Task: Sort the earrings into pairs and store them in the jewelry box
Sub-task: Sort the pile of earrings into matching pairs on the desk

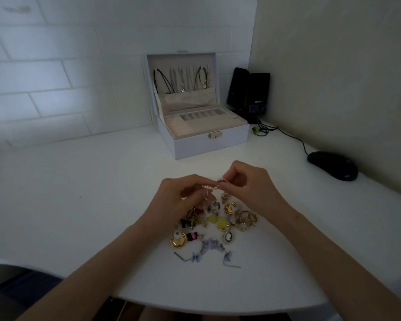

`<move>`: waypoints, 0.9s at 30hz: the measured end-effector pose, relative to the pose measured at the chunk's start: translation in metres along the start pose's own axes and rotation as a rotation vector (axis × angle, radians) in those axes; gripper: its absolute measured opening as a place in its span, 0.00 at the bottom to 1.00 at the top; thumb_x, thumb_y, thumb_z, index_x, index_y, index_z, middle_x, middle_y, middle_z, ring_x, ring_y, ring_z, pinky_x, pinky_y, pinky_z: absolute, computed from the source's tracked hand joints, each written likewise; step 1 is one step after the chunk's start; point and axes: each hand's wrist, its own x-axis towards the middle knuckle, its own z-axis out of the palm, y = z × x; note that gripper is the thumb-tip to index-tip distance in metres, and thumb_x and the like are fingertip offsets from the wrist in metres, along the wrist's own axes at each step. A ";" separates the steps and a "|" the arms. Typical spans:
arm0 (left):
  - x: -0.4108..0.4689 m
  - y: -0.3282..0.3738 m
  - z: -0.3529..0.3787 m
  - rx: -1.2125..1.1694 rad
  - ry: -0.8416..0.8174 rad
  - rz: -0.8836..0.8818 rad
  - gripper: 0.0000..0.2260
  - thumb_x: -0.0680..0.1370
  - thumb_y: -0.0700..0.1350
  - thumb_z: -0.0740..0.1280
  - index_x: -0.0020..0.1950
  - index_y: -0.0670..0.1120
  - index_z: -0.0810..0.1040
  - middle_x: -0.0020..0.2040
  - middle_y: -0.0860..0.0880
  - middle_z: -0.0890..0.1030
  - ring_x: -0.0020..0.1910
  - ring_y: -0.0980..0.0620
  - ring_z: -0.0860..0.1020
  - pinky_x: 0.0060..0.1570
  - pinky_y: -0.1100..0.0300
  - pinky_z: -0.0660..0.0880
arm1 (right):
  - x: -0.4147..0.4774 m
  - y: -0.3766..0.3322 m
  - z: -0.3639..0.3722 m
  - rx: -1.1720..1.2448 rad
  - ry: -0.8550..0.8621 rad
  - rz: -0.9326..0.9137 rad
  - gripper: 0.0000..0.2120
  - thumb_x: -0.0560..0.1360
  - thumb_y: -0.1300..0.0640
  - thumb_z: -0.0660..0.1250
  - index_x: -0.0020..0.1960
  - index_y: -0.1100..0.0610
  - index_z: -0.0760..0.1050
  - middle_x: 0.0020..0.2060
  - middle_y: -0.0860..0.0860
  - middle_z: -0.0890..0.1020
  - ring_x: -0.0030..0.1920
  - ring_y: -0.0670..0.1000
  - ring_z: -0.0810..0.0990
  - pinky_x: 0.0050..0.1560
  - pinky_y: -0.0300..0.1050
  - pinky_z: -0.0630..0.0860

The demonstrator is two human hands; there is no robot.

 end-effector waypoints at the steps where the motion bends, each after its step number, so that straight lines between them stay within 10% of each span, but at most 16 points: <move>1: 0.003 0.001 -0.001 -0.065 0.013 -0.064 0.12 0.76 0.33 0.64 0.52 0.47 0.81 0.42 0.49 0.84 0.39 0.52 0.83 0.42 0.62 0.79 | 0.000 0.000 0.000 0.008 -0.001 0.010 0.07 0.69 0.59 0.74 0.39 0.59 0.75 0.32 0.49 0.80 0.30 0.41 0.77 0.35 0.34 0.75; 6: 0.029 0.000 -0.013 -0.423 -0.041 -0.295 0.13 0.77 0.44 0.64 0.57 0.38 0.78 0.49 0.39 0.81 0.45 0.45 0.82 0.45 0.54 0.80 | 0.005 0.002 -0.001 0.153 0.075 0.119 0.08 0.67 0.61 0.75 0.39 0.60 0.75 0.30 0.50 0.81 0.29 0.45 0.77 0.30 0.34 0.72; 13: 0.081 -0.033 0.004 -0.073 -0.009 -0.363 0.10 0.75 0.42 0.69 0.56 0.43 0.78 0.45 0.44 0.84 0.39 0.58 0.82 0.39 0.74 0.73 | 0.040 0.022 -0.007 0.269 0.087 0.343 0.05 0.71 0.66 0.71 0.47 0.63 0.78 0.36 0.59 0.83 0.28 0.48 0.80 0.30 0.37 0.76; 22: 0.094 -0.058 0.028 0.068 0.105 -0.313 0.03 0.73 0.45 0.71 0.45 0.47 0.80 0.43 0.48 0.84 0.42 0.53 0.81 0.47 0.59 0.76 | 0.057 0.048 0.000 0.196 0.098 0.372 0.05 0.70 0.62 0.71 0.46 0.57 0.81 0.31 0.49 0.81 0.27 0.41 0.76 0.27 0.31 0.70; 27: 0.092 -0.059 0.019 0.150 0.025 -0.190 0.06 0.76 0.41 0.67 0.50 0.44 0.81 0.47 0.48 0.80 0.37 0.54 0.79 0.38 0.74 0.73 | 0.058 0.052 0.001 0.108 0.109 0.347 0.05 0.71 0.61 0.70 0.47 0.57 0.82 0.31 0.48 0.80 0.28 0.43 0.74 0.25 0.30 0.69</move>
